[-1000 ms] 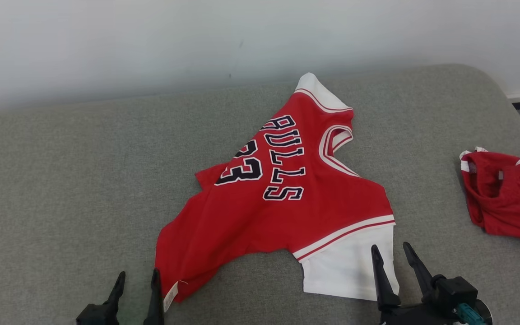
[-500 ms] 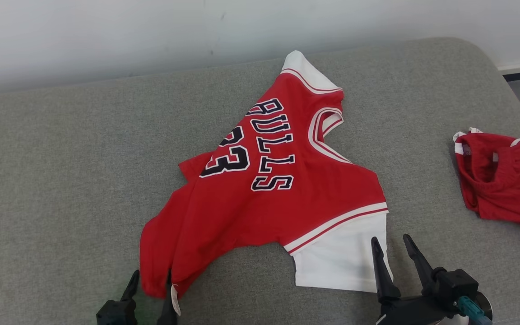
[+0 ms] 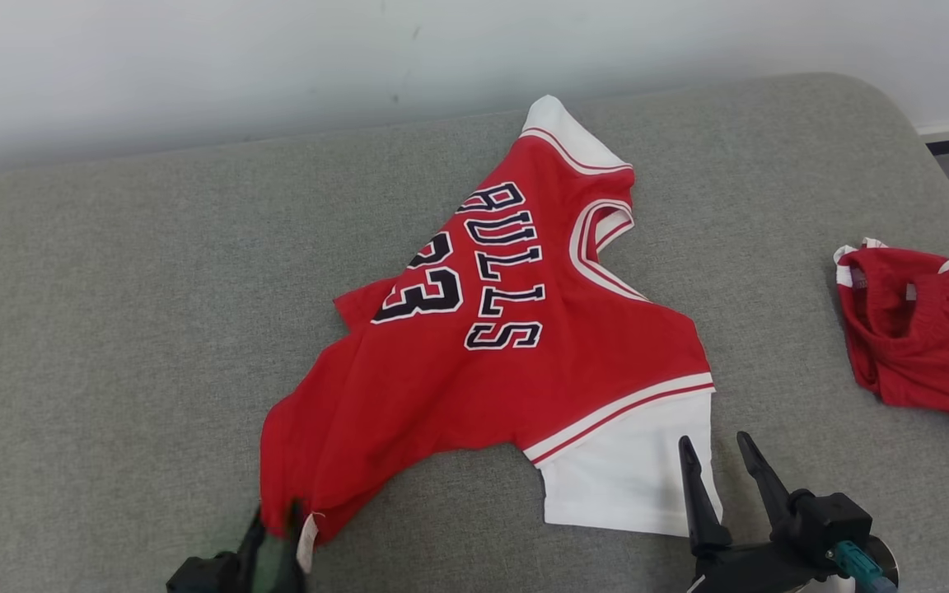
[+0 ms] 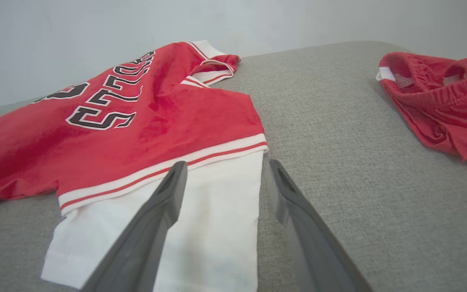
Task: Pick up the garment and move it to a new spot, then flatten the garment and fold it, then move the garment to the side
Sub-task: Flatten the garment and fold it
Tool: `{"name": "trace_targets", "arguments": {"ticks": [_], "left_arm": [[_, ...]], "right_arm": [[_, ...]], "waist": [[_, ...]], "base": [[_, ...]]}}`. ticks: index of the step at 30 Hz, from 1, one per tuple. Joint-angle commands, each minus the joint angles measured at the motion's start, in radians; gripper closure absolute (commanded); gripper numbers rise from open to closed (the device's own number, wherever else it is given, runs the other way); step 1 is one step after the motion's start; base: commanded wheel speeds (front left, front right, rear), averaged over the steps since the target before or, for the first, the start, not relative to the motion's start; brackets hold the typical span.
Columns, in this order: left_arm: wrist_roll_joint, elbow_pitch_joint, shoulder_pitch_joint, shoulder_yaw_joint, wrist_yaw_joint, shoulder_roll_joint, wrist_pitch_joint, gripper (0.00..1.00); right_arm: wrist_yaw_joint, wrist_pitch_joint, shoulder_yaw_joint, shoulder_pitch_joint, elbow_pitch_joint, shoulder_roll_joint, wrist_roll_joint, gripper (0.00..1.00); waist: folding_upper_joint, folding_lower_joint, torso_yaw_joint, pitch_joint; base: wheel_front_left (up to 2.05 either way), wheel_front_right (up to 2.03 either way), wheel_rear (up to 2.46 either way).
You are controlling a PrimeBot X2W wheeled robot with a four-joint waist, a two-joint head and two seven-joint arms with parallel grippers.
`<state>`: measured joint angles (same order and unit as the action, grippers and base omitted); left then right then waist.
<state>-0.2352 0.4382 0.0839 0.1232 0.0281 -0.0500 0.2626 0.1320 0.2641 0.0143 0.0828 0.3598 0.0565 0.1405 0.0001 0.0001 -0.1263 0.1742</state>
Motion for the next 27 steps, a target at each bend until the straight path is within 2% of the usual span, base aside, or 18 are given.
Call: {"name": "trace_targets", "arguments": {"ticks": [1,9,12,17,27], "left_arm": [[-0.012,-0.005,-0.005,-0.001,0.004,-0.001,0.003,1.0],[0.011,-0.148,-0.026,-0.134,-0.019,-0.001,0.003,1.0],[0.031,-0.174,-0.03,-0.186,-0.005,-0.001,0.003,1.0],[0.037,-0.128,-0.037,-0.233,0.013,-0.001,0.003,1.0],[0.016,-0.004,-0.005,-0.234,0.022,-0.001,0.003,1.0]], "right_arm": [[-0.003,-0.001,-0.002,0.003,0.005,-0.002,0.008,0.0],[-0.003,0.0,-0.036,-0.027,0.028,-0.004,0.005,0.0],[-0.003,-0.001,-0.038,-0.032,0.034,-0.005,0.012,0.0],[-0.003,-0.001,-0.022,-0.035,0.046,-0.006,0.018,0.0],[-0.003,-0.001,-0.015,-0.02,0.057,-0.007,0.018,0.0]], "waist": [[-0.0001,-0.0001,0.002,-0.004],[-0.0001,-0.0001,0.031,-0.057],[-0.0001,-0.0001,0.043,-0.076],[-0.0001,-0.0001,0.049,-0.091],[-0.0001,-0.0001,0.035,-0.061]], "base": [[0.0,0.0,0.0],[0.0,0.0,0.0],[0.0,0.0,0.0],[0.0,0.0,0.0],[0.0,0.0,0.0]]}}
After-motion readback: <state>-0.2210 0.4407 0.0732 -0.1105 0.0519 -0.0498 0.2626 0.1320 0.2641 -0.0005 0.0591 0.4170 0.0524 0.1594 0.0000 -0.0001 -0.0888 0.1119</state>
